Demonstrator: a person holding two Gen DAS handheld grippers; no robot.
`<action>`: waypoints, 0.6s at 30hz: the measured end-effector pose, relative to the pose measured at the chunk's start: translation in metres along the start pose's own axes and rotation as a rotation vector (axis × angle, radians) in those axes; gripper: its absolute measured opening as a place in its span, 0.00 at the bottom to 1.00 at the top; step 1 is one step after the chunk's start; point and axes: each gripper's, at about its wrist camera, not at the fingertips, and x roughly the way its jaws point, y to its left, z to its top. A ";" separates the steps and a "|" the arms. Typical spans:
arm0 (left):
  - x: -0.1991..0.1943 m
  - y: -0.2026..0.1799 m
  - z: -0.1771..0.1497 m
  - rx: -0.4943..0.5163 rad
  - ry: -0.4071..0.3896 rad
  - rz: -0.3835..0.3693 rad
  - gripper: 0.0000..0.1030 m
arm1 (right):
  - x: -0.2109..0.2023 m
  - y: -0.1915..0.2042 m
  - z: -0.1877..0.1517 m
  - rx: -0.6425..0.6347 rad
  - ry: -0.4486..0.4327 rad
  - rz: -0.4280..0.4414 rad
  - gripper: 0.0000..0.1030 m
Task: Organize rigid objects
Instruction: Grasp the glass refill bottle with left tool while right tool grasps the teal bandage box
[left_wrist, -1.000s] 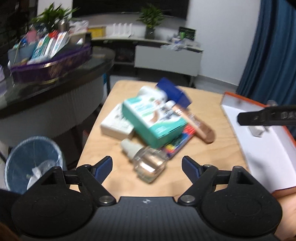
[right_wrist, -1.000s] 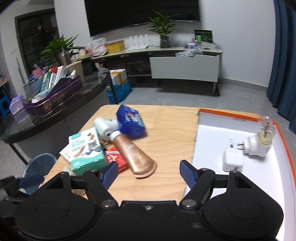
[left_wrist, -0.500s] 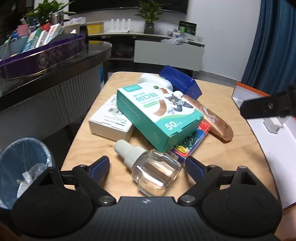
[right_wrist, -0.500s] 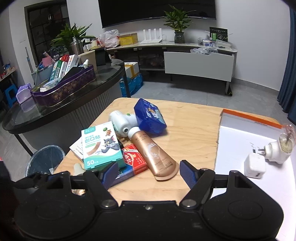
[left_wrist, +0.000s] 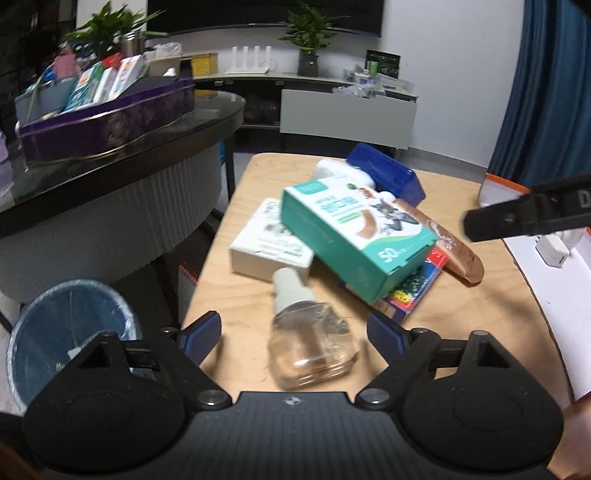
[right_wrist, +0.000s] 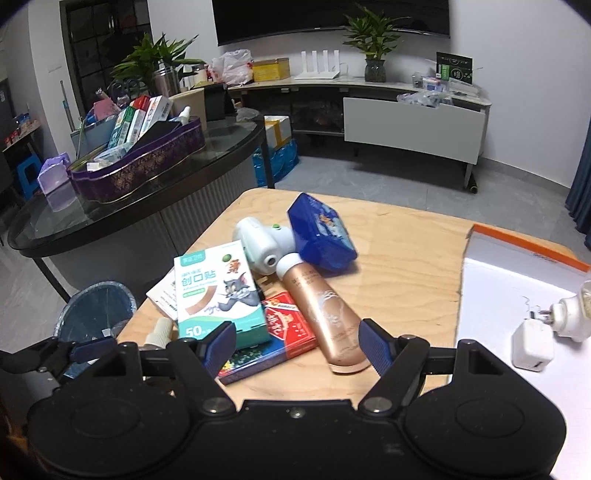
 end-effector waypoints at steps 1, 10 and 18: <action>0.003 -0.005 0.000 0.021 0.000 0.013 0.76 | 0.003 0.003 0.001 -0.005 0.008 0.006 0.84; 0.002 0.001 -0.004 0.005 0.000 0.007 0.49 | 0.042 0.039 0.019 -0.108 0.080 0.064 0.87; -0.007 0.002 -0.001 0.007 -0.035 0.001 0.49 | 0.092 0.056 0.032 -0.142 0.177 0.063 0.96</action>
